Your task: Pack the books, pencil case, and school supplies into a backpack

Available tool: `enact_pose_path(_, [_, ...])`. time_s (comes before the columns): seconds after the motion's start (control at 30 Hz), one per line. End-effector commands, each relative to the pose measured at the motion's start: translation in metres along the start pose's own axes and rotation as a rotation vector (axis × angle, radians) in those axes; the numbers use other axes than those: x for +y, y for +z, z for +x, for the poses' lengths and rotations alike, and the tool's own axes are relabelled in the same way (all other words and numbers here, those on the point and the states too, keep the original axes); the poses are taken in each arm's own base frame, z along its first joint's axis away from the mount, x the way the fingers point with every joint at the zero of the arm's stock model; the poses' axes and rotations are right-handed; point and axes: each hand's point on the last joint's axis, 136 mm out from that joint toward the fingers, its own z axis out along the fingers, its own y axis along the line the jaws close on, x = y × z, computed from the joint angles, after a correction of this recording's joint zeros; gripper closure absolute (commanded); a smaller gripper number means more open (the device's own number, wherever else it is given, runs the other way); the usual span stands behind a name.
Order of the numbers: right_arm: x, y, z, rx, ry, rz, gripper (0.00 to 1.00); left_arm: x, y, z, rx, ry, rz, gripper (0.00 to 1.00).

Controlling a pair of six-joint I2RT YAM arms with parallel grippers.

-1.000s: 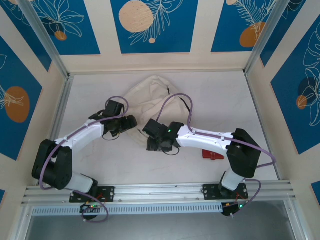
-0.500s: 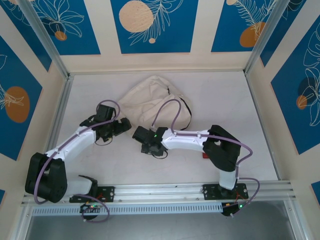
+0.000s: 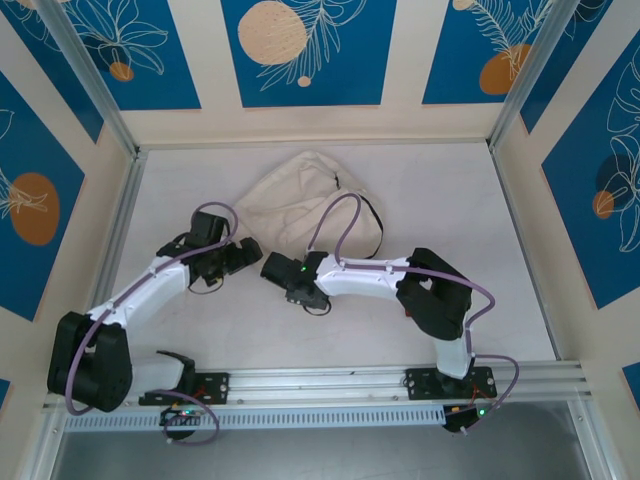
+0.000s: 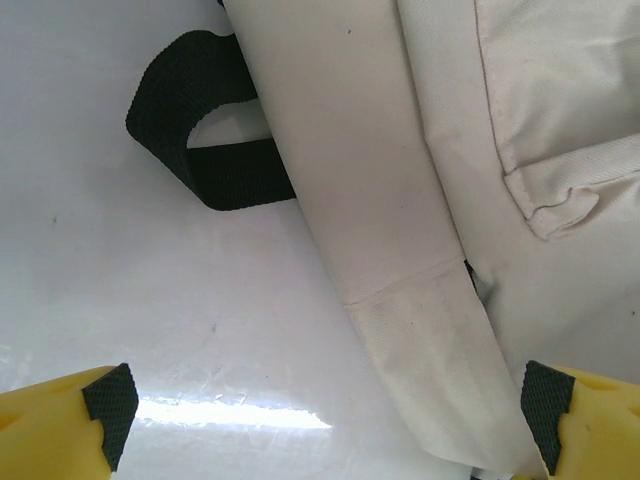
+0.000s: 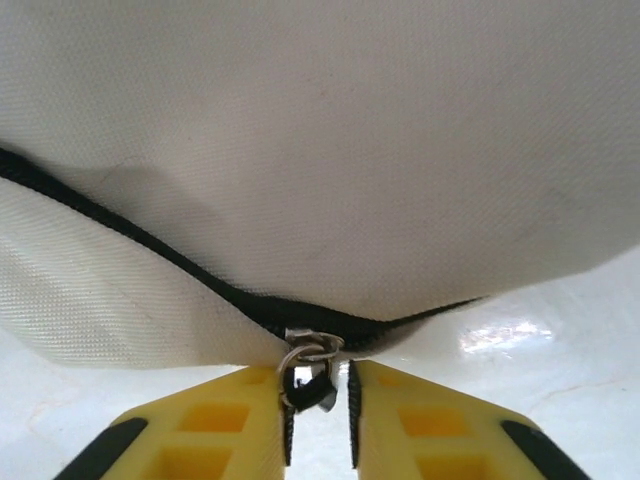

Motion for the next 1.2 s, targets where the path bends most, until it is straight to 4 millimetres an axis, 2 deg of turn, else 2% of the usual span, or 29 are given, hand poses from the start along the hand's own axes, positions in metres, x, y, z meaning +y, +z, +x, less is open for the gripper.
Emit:
enact_pose_path(0.0, [-0.012,-0.005,-0.006,-0.045,-0.003,0.067,0.79,-0.003,-0.007,-0.002,-0.007,0.004,0.034,0.0])
enact_pose_path(0.27, [-0.004,0.006,-0.004,-0.017,-0.086,0.074,0.74,-0.005,-0.004,0.0,0.006,0.011,0.042,0.0])
enact_pose_path(0.43, [-0.004,0.01,-0.002,-0.011,-0.121,0.093,0.74,-0.007,-0.002,0.002,0.019,0.013,0.052,0.0])
enact_pose_path(0.53, [-0.006,0.006,-0.002,-0.024,-0.145,0.109,0.79,-0.009,-0.001,0.002,0.027,0.011,0.064,0.0])
enact_pose_path(0.63, [-0.003,-0.002,-0.003,-0.046,-0.204,0.103,0.89,-0.014,0.0,0.005,0.047,0.009,0.094,0.0])
enact_pose_path(0.77, [0.008,-0.014,-0.002,-0.028,-0.298,0.02,0.97,-0.032,0.004,0.017,0.115,-0.03,0.2,0.02])
enact_pose_path(0.97, [0.031,-0.03,0.004,0.106,-0.415,-0.193,1.0,-0.06,0.022,0.044,0.236,-0.105,0.33,0.12])
enact_pose_path(1.17, [0.026,-0.038,0.009,0.182,-0.486,-0.231,1.0,-0.082,0.042,0.058,0.281,-0.103,0.349,0.32])
